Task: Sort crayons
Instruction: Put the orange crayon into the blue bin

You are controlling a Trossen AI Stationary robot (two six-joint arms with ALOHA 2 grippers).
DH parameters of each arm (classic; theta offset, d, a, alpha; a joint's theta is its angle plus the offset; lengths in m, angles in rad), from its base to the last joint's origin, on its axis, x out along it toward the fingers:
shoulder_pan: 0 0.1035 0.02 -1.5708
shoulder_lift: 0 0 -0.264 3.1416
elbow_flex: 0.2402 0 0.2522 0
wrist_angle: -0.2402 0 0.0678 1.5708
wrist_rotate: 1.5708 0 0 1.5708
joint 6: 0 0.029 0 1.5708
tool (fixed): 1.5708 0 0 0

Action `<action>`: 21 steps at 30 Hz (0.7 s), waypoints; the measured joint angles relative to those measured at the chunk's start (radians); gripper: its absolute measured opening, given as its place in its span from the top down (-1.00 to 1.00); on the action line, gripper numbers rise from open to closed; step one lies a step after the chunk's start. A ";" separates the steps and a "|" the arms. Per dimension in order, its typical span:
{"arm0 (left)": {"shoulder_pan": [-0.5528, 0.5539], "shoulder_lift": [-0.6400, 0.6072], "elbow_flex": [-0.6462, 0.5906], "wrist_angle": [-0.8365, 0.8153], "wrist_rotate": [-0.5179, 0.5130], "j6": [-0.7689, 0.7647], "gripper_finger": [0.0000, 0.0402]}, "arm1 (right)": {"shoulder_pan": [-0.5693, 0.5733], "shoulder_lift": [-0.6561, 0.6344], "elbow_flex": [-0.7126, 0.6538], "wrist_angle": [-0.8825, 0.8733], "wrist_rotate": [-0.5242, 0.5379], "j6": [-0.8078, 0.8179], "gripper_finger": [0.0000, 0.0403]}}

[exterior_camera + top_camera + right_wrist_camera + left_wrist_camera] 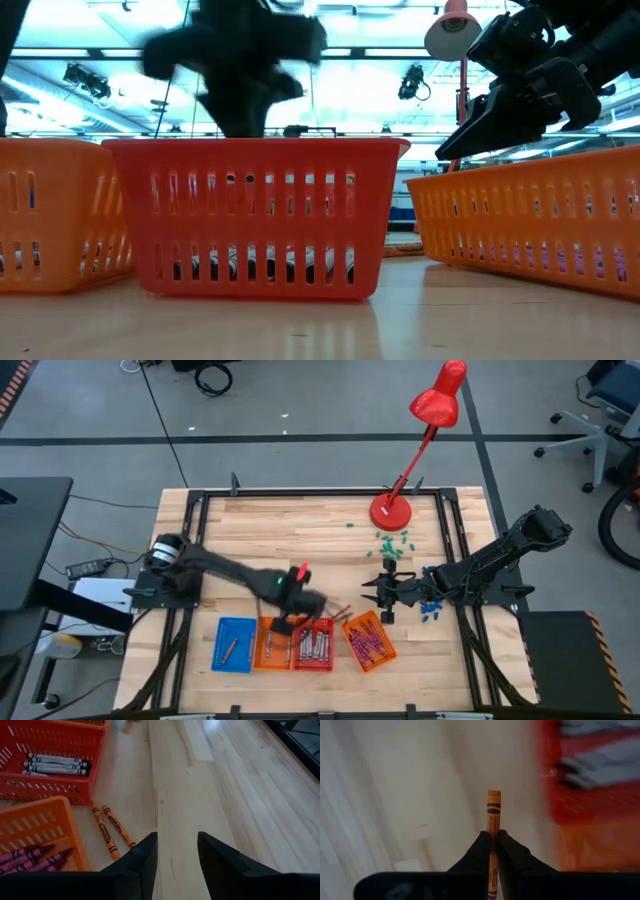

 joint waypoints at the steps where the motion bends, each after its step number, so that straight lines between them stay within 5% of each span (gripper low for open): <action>1: -0.030 -0.014 0.000 -0.018 -0.001 0.019 0.90 | 0.000 0.000 0.000 0.000 0.000 0.000 0.29; 8: -0.253 -0.038 0.000 -0.227 0.005 0.096 0.80 | 0.000 0.000 0.000 0.015 0.001 0.000 0.29; 21: -0.537 -0.032 0.002 -0.360 0.006 -0.129 0.68 | 0.000 0.000 0.000 0.053 -0.022 0.015 0.29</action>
